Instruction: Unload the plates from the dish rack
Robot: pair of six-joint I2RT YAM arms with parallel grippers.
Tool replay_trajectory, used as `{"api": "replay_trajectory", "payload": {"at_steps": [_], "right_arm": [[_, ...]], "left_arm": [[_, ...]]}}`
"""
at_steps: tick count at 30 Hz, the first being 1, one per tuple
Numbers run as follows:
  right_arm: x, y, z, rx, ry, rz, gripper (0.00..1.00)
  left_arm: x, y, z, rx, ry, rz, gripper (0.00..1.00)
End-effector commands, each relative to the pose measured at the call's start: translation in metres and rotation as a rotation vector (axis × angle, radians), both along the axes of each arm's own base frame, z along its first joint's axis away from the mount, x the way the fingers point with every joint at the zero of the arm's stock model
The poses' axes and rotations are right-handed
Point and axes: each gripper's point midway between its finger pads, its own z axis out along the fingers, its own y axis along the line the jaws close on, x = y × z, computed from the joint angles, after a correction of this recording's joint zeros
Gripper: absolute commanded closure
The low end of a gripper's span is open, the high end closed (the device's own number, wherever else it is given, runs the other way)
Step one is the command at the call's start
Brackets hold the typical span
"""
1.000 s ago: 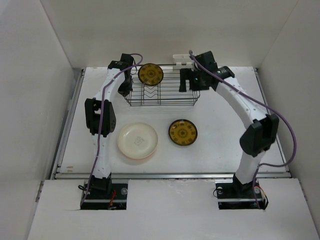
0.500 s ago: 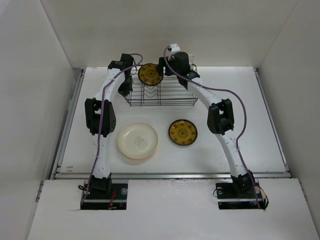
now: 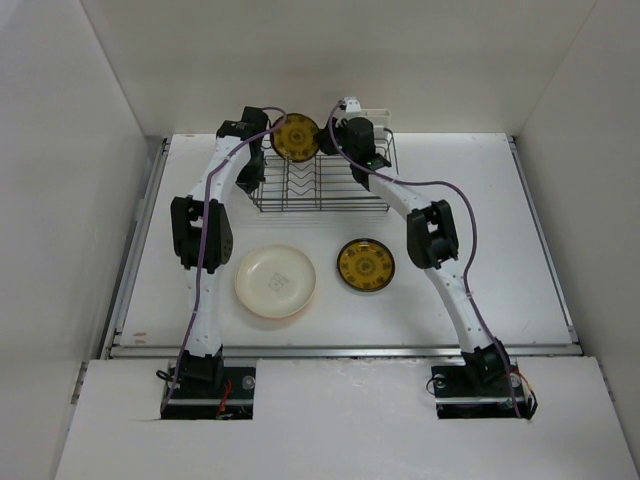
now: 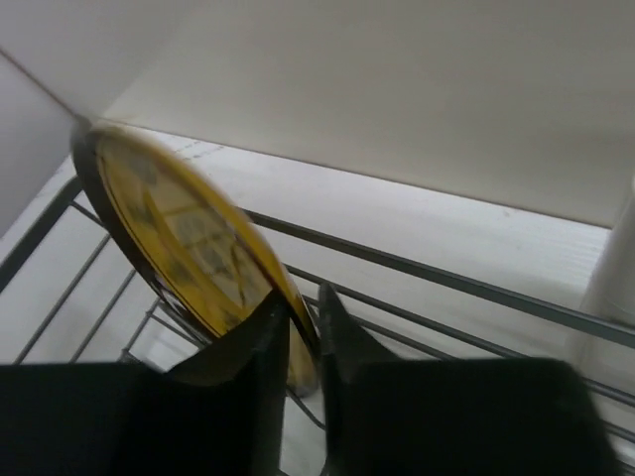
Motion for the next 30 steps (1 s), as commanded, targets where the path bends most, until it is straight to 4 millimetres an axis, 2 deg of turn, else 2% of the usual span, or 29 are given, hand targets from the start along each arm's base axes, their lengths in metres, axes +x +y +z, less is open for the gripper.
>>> {"api": "replay_trajectory", "payload": {"at_steps": [1,3,7,8,9,10,11,14,15,17,21,22,23,24,25,26,27,28,29,30], "right_arm": [[-0.007,0.016,0.042,0.090,-0.084,0.063,0.85],[-0.012,0.015,0.052,0.092,-0.086,0.073,1.00],[-0.020,0.001,0.104,0.119,-0.175,0.026,1.00],[-0.019,-0.006,0.110,0.117,-0.196,0.017,1.00],[-0.025,-0.009,0.139,0.135,-0.233,0.017,1.00],[-0.028,-0.011,0.147,0.126,-0.249,0.017,1.00],[-0.033,-0.017,0.170,0.141,-0.280,0.003,1.00],[-0.039,-0.032,0.201,0.168,-0.325,-0.061,1.00],[-0.043,-0.042,0.219,0.188,-0.354,-0.107,1.00],[-0.046,-0.052,0.235,0.206,-0.378,-0.147,1.00],[-0.051,-0.063,0.250,0.204,-0.366,-0.194,1.00],[-0.051,-0.065,0.240,0.185,-0.334,-0.205,1.00],[-0.056,-0.074,0.251,0.189,-0.343,-0.214,1.00],[-0.061,-0.075,0.251,0.185,-0.339,-0.203,1.00],[-0.065,-0.073,0.234,0.155,-0.291,-0.186,1.00],[-0.074,-0.083,0.250,0.153,-0.292,-0.182,1.00],[-0.082,-0.082,0.252,0.145,-0.262,-0.160,1.00],[-0.087,-0.088,0.252,0.134,-0.222,-0.149,1.00],[-0.096,-0.094,0.221,0.085,-0.093,-0.106,1.00],[-0.116,-0.101,0.235,0.101,-0.072,-0.062,1.00]], "left_arm": [[-0.006,0.010,-0.030,0.044,0.084,0.009,1.00],[-0.006,0.010,-0.030,0.044,0.084,0.009,1.00],[-0.008,0.010,-0.031,0.046,0.093,0.009,1.00],[-0.008,0.010,-0.031,0.046,0.093,0.009,1.00],[-0.008,0.010,-0.031,0.046,0.093,0.009,1.00],[-0.008,0.010,-0.031,0.043,0.091,0.017,1.00],[-0.006,0.007,-0.028,0.031,0.083,0.014,1.00],[-0.009,0.007,-0.028,0.029,0.090,0.026,1.00],[-0.008,0.007,-0.029,0.023,0.086,0.043,1.00],[-0.010,0.008,-0.028,0.030,0.091,0.058,1.00],[-0.013,0.009,-0.026,0.026,0.090,0.113,1.00],[-0.013,0.008,-0.022,0.020,0.078,0.123,1.00],[-0.013,0.007,-0.022,0.013,0.074,0.143,1.00],[-0.013,0.005,-0.022,0.001,0.075,0.149,1.00],[-0.015,0.005,-0.018,-0.003,0.071,0.159,1.00],[-0.017,0.005,-0.020,-0.001,0.080,0.159,1.00],[-0.017,0.002,-0.016,-0.021,0.071,0.168,1.00],[-0.016,0.002,-0.016,-0.024,0.070,0.176,1.00],[-0.016,0.002,-0.011,-0.027,0.059,0.176,1.00],[-0.016,0.002,-0.011,-0.027,0.059,0.176,1.00]]}}
